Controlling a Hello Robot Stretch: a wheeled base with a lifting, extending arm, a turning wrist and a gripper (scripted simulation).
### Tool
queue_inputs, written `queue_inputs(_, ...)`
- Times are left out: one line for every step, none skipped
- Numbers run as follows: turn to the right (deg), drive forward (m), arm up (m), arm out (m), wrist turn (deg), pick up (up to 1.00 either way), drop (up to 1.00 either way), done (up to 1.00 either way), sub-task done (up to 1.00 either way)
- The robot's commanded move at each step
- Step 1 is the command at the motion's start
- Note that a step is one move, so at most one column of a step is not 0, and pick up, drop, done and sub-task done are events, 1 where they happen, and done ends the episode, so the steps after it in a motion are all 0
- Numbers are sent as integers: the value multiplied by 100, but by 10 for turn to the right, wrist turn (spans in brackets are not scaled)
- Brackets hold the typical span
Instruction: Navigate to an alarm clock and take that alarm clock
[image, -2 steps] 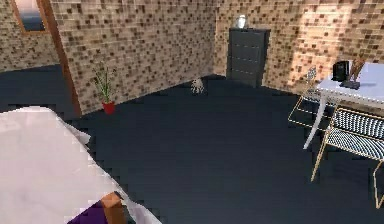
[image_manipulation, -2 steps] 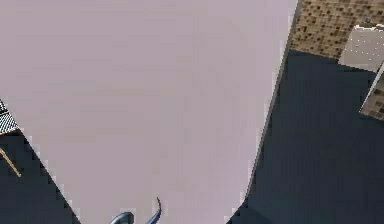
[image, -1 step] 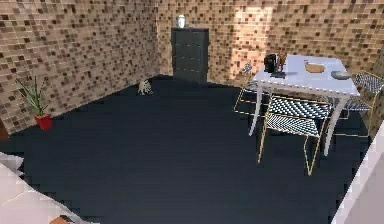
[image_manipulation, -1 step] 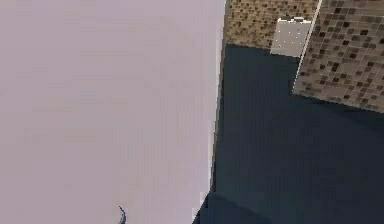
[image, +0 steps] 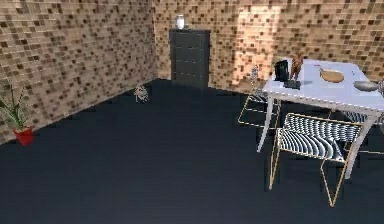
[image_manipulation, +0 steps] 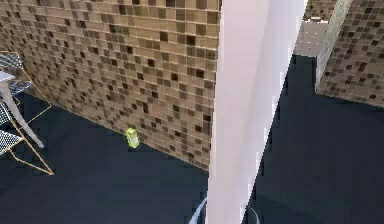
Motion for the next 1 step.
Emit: queue_inputs(120, 0, 0, 0, 0, 0, 0, 0, 0)
